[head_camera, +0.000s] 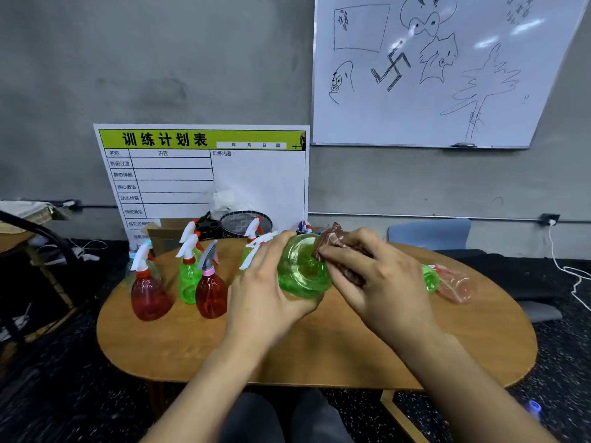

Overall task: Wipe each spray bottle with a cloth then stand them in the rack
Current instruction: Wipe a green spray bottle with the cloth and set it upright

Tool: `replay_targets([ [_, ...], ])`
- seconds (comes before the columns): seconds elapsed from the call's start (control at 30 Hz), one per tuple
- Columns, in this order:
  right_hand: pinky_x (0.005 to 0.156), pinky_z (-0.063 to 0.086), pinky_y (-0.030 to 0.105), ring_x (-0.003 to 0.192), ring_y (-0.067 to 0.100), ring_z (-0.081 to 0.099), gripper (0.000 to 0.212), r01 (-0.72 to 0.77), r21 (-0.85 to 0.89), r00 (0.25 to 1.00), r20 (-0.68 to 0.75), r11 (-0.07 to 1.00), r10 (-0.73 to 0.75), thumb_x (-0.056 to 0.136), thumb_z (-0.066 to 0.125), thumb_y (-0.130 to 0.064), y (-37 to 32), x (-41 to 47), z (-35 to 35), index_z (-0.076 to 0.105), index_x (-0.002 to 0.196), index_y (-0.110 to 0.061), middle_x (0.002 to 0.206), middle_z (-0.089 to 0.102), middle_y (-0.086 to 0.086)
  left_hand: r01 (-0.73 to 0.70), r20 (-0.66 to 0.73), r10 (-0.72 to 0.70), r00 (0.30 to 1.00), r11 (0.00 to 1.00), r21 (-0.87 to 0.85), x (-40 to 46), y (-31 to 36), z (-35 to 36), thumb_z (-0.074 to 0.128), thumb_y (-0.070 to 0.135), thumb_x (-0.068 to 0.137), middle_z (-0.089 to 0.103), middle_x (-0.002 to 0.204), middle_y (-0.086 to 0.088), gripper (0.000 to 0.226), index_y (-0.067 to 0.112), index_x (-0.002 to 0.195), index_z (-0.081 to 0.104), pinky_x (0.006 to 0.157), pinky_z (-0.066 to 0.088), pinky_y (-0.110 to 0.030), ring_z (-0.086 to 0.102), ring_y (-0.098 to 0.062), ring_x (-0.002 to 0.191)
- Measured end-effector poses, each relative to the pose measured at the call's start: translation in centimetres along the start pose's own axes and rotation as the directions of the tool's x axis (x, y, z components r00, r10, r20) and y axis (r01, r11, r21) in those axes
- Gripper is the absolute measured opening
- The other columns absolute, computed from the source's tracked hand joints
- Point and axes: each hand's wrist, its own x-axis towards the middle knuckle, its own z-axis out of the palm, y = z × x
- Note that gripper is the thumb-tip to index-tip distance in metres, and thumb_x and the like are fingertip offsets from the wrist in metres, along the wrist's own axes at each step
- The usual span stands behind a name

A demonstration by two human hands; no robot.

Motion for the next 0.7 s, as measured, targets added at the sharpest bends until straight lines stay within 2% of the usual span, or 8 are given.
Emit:
replay_targets([
  [0.17, 0.062, 0.056, 0.034, 0.087, 0.014, 0.067, 0.021, 0.045, 0.104, 0.998, 0.043, 0.994, -0.050, 0.095, 0.074, -0.032, -1.0, -0.9, 1.5, 0.079, 0.115, -0.031, 0.108, 0.065, -0.006, 0.020, 0.025, -0.019, 1.000, 0.999, -0.037, -0.4, -0.6, -0.1, 0.075, 0.061, 0.060, 0.064, 0.139, 0.020, 0.093, 0.041, 0.148, 0.053, 0.092, 0.058, -0.035, 0.066, -0.007, 0.118],
  [0.27, 0.063, 0.058, 0.036, 0.086, 0.014, 0.068, 0.019, 0.054, 0.148, 0.997, 0.044, 0.987, -0.061, 0.096, 0.073, -0.033, -1.0, -1.6, 2.0, 0.080, 0.114, -0.031, 0.107, 0.065, -0.007, 0.029, 0.033, -0.027, 0.999, 0.997, -0.066, -0.8, -1.4, -0.5, 0.077, 0.059, 0.063, 0.065, 0.139, 0.020, 0.090, 0.040, 0.148, 0.054, 0.096, 0.056, -0.033, 0.067, -0.006, 0.119],
  [0.37, 0.077, 0.058, 0.030, 0.092, 0.010, 0.069, 0.018, -0.111, 0.314, 0.991, -0.042, 0.943, 0.131, 0.094, 0.077, -0.027, -0.8, -1.9, 2.6, 0.082, 0.111, -0.025, 0.106, 0.066, -0.008, 0.036, 0.057, -0.030, 0.998, 0.992, -0.118, -1.0, -2.4, -0.7, 0.092, 0.046, 0.066, 0.065, 0.139, 0.019, 0.091, 0.039, 0.147, 0.053, 0.102, 0.055, -0.035, 0.066, -0.004, 0.122],
  [0.43, 0.082, 0.054, 0.023, 0.094, 0.008, 0.068, 0.017, -0.250, 0.398, 0.956, -0.046, 0.883, 0.291, 0.094, 0.079, -0.021, -0.6, -1.9, 3.2, 0.082, 0.111, -0.022, 0.103, 0.067, -0.009, 0.048, 0.060, -0.041, 0.997, 0.991, -0.121, -1.1, -3.0, -0.6, 0.099, 0.038, 0.065, 0.064, 0.141, 0.019, 0.096, 0.040, 0.148, 0.052, 0.107, 0.052, -0.032, 0.063, -0.002, 0.127],
  [0.5, 0.085, 0.053, 0.022, 0.095, 0.009, 0.069, 0.018, -0.364, 0.466, 0.917, 0.028, 0.806, 0.398, 0.094, 0.079, -0.017, -0.5, -2.2, 4.1, 0.082, 0.111, -0.022, 0.100, 0.069, -0.010, 0.058, 0.049, -0.052, 0.997, 0.989, -0.135, -1.3, -3.6, -0.1, 0.101, 0.033, 0.063, 0.061, 0.143, 0.019, 0.100, 0.042, 0.149, 0.051, 0.110, 0.046, -0.019, 0.059, 0.000, 0.129],
  [0.57, 0.082, 0.054, 0.025, 0.092, 0.009, 0.071, 0.018, -0.463, 0.522, 0.870, 0.116, 0.716, 0.479, 0.093, 0.079, -0.016, -0.2, -2.7, 5.2, 0.083, 0.109, -0.024, 0.099, 0.071, -0.010, 0.058, 0.036, -0.053, 0.998, 0.986, -0.157, -1.7, -3.9, 0.6, 0.101, 0.027, 0.063, 0.059, 0.143, 0.019, 0.102, 0.044, 0.149, 0.050, 0.105, 0.040, -0.006, 0.057, 0.002, 0.128],
  [0.63, 0.072, 0.050, 0.027, 0.077, 0.006, 0.068, 0.017, -0.570, 0.595, 0.794, 0.221, 0.566, 0.566, 0.094, 0.079, -0.016, 0.1, -3.4, 6.4, 0.084, 0.105, -0.027, 0.098, 0.073, -0.009, 0.065, 0.033, -0.060, 0.998, 0.980, -0.189, -2.2, -4.3, 1.5, 0.099, 0.022, 0.066, 0.054, 0.145, 0.019, 0.103, 0.050, 0.150, 0.047, 0.106, 0.038, -0.005, 0.054, 0.005, 0.130],
  [0.7, 0.074, 0.045, 0.026, 0.070, 0.007, 0.065, 0.015, -0.642, 0.640, 0.715, 0.303, 0.422, 0.630, 0.094, 0.079, -0.016, 0.4, -4.1, 7.2, 0.084, 0.102, -0.029, 0.099, 0.074, -0.006, 0.084, 0.072, -0.068, 0.995, 0.963, -0.254, -2.8, -4.9, 2.5, 0.099, 0.024, 0.069, 0.047, 0.152, 0.016, 0.106, 0.055, 0.152, 0.042, 0.115, 0.036, -0.012, 0.046, 0.005, 0.140],
])
